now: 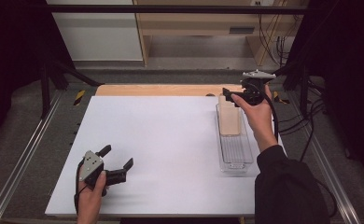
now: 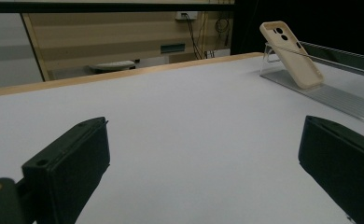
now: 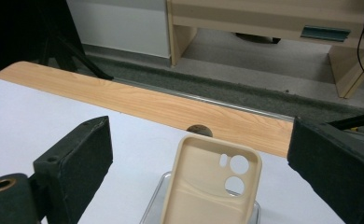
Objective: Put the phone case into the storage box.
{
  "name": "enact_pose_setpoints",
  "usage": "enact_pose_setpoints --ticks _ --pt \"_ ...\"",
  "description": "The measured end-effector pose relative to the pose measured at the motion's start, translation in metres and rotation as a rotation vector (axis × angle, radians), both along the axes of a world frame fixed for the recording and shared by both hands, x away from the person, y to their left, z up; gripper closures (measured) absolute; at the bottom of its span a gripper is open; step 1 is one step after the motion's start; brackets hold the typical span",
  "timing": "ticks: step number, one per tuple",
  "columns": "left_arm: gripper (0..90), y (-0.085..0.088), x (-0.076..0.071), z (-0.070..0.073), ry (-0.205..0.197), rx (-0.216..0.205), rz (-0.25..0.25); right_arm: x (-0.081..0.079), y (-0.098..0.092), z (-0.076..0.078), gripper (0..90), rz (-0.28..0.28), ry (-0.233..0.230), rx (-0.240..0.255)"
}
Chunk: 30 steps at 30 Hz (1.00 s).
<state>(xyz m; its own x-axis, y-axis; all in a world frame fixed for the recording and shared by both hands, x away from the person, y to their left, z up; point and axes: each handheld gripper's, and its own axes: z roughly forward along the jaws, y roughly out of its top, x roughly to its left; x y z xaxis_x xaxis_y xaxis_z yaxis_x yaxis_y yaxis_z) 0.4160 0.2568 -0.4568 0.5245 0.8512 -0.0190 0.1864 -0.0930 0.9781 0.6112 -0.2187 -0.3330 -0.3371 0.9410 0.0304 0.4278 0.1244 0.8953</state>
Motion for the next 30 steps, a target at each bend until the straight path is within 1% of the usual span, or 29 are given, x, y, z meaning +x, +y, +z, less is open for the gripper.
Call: enact_pose_setpoints --ticks 5,12,18,28,30 --pt "1.8 0.002 -0.001 0.000 -0.009 0.012 0.003 -0.004 -0.003 0.004 5.5 0.003 -0.001 0.025" --pt "1.8 0.005 0.000 0.000 -0.004 0.013 0.016 -0.009 -0.003 0.008 4.9 0.022 -0.008 0.030" --pt "1.8 0.005 0.000 0.000 -0.006 0.013 0.014 -0.012 -0.002 0.009 4.6 0.027 -0.013 0.044" --pt "1.8 0.004 0.000 -0.001 -0.003 0.013 0.011 -0.011 0.002 0.008 4.5 0.032 -0.009 0.045" --pt "1.8 0.004 0.000 -0.001 -0.002 0.014 0.009 -0.011 0.003 0.007 4.4 0.032 0.001 0.038"
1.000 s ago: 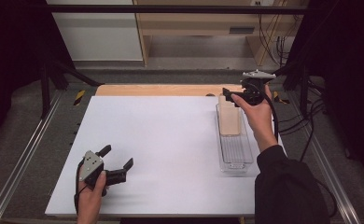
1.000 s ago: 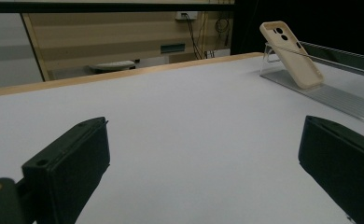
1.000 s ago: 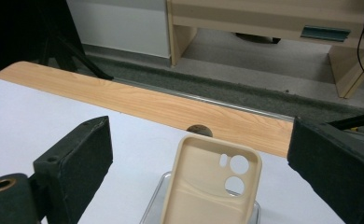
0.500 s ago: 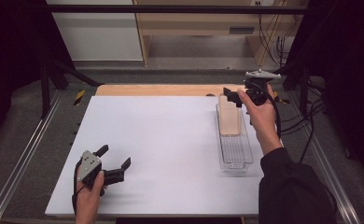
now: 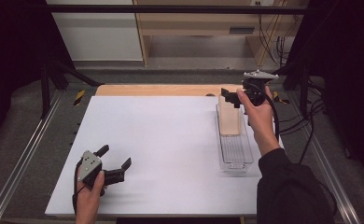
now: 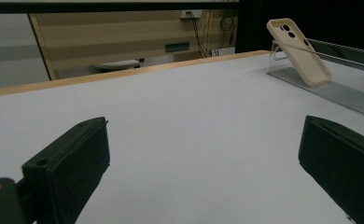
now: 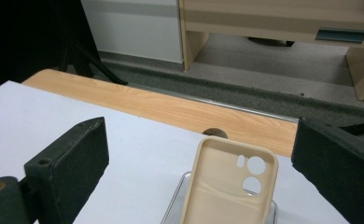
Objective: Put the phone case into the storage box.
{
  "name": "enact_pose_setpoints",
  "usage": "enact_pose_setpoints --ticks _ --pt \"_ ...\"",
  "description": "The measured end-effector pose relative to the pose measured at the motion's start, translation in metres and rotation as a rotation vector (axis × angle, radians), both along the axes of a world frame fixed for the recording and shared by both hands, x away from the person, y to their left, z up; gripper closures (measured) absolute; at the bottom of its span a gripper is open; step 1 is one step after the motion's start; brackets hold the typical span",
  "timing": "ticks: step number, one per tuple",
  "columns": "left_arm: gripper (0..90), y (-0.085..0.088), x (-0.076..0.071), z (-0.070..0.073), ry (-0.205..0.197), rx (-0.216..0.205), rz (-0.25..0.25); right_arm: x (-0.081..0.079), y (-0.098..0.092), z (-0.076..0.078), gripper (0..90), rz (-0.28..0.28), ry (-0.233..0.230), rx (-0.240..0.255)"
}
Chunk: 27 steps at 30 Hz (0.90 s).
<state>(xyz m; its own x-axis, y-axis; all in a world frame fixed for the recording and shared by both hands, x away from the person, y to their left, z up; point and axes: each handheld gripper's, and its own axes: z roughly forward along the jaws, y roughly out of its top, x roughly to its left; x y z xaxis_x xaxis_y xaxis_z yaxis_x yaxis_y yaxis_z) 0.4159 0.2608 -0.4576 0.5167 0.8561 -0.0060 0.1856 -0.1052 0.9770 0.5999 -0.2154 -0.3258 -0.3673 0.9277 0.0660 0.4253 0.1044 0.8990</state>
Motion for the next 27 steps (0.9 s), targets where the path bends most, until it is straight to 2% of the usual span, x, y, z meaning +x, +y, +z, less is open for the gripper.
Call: enact_pose_setpoints --ticks 5,9,17,20,23,27 --pt "1.8 0.000 0.000 0.000 0.000 -0.002 0.001 0.000 0.001 -0.001 5.5 -0.002 -0.002 -0.008" --pt "1.8 0.001 0.000 0.000 0.000 -0.002 0.000 -0.003 0.001 0.000 6.1 0.015 -0.030 0.001" --pt "1.8 0.003 0.001 0.000 0.002 -0.001 -0.003 -0.009 -0.001 0.005 5.9 -0.024 -0.188 -0.004" --pt "1.8 0.005 0.001 0.000 0.003 0.000 -0.002 -0.010 -0.003 0.005 5.2 -0.034 -0.222 -0.004" --pt "1.8 0.008 0.001 0.000 0.007 -0.022 0.009 -0.012 -0.004 0.005 5.2 -0.031 -0.235 -0.007" --pt "1.8 0.010 -0.001 -0.001 0.006 -0.004 -0.001 -0.013 -0.004 0.005 5.4 -0.029 -0.232 -0.007"
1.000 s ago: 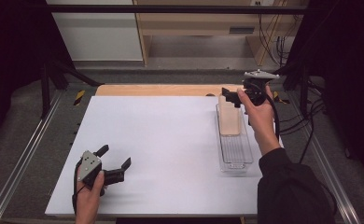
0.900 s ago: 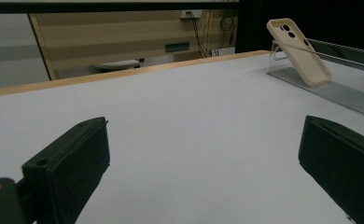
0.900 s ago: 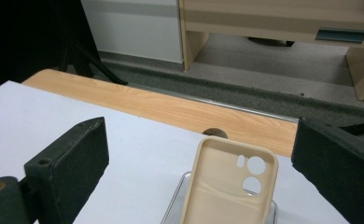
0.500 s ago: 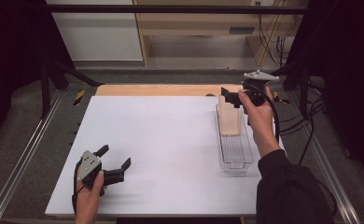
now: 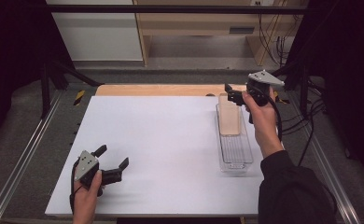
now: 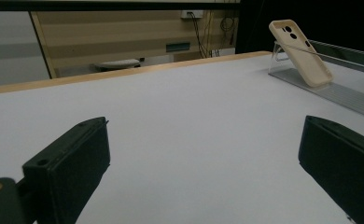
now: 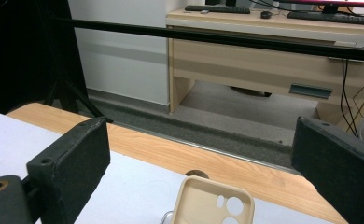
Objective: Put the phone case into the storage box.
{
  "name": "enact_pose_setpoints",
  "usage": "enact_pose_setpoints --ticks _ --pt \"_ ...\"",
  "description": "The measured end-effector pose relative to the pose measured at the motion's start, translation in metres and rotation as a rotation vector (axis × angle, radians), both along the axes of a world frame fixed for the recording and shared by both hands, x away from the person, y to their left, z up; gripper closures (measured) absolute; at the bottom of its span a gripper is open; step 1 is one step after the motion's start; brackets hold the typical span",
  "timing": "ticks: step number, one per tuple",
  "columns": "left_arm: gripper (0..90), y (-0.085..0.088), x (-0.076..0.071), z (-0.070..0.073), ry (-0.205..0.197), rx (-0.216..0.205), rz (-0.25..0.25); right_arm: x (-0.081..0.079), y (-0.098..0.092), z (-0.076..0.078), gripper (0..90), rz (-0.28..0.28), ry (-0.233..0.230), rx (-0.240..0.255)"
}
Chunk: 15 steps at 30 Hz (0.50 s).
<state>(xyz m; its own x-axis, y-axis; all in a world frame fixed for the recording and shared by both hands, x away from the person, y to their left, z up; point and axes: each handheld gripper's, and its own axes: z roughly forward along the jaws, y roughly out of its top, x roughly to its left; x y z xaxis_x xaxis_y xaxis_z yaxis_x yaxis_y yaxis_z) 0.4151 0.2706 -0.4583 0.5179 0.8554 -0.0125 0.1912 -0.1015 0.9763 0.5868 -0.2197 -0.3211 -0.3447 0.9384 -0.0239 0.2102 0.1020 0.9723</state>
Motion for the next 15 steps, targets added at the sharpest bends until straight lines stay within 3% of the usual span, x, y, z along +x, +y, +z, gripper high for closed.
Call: enact_pose_setpoints --ticks 8,15 --pt "1.8 0.014 -0.003 0.000 -0.006 -0.029 0.029 -0.008 -0.004 0.005 5.6 0.043 -0.007 0.014" --pt "1.8 0.011 -0.002 -0.001 0.002 -0.032 0.024 -0.016 -0.011 0.010 5.6 0.055 -0.015 0.024"
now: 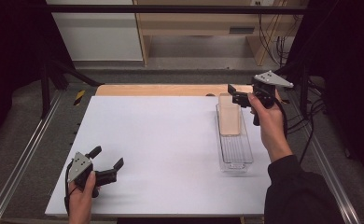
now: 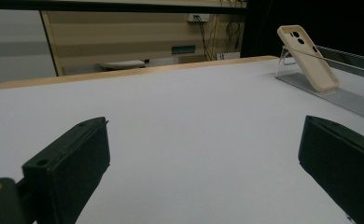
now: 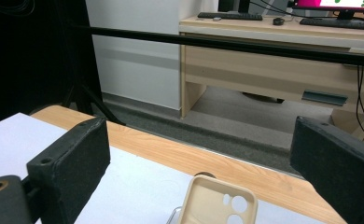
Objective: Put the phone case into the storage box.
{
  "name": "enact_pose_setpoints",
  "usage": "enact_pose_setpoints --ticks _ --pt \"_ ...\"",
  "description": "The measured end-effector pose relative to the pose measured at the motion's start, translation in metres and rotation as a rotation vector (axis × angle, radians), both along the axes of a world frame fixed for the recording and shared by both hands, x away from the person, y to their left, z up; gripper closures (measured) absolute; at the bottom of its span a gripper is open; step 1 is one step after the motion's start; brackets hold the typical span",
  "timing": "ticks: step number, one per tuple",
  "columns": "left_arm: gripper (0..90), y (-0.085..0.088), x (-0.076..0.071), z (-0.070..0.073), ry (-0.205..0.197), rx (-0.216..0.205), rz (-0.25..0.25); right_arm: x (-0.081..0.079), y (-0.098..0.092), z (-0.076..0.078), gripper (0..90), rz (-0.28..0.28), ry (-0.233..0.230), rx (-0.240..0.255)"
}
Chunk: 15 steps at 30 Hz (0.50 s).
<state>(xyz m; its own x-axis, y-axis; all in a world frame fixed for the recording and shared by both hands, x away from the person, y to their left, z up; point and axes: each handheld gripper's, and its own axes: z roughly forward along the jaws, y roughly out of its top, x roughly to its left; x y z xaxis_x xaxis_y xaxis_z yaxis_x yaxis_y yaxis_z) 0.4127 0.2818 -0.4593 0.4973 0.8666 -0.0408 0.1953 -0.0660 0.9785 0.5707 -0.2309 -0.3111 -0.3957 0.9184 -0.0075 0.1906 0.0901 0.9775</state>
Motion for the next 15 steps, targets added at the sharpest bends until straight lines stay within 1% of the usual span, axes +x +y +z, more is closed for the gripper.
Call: enact_pose_setpoints --ticks 3,11,15 --pt "1.8 0.000 -0.001 0.000 -0.005 0.006 -0.011 -0.002 -0.003 0.002 5.6 -0.005 -0.006 0.003" --pt "1.8 0.001 0.000 0.000 -0.004 0.001 -0.008 -0.008 -0.009 0.001 5.5 0.003 -0.012 0.006" --pt "1.8 0.001 0.000 0.000 -0.004 0.005 -0.014 -0.011 -0.013 0.002 5.2 0.004 -0.018 0.025"
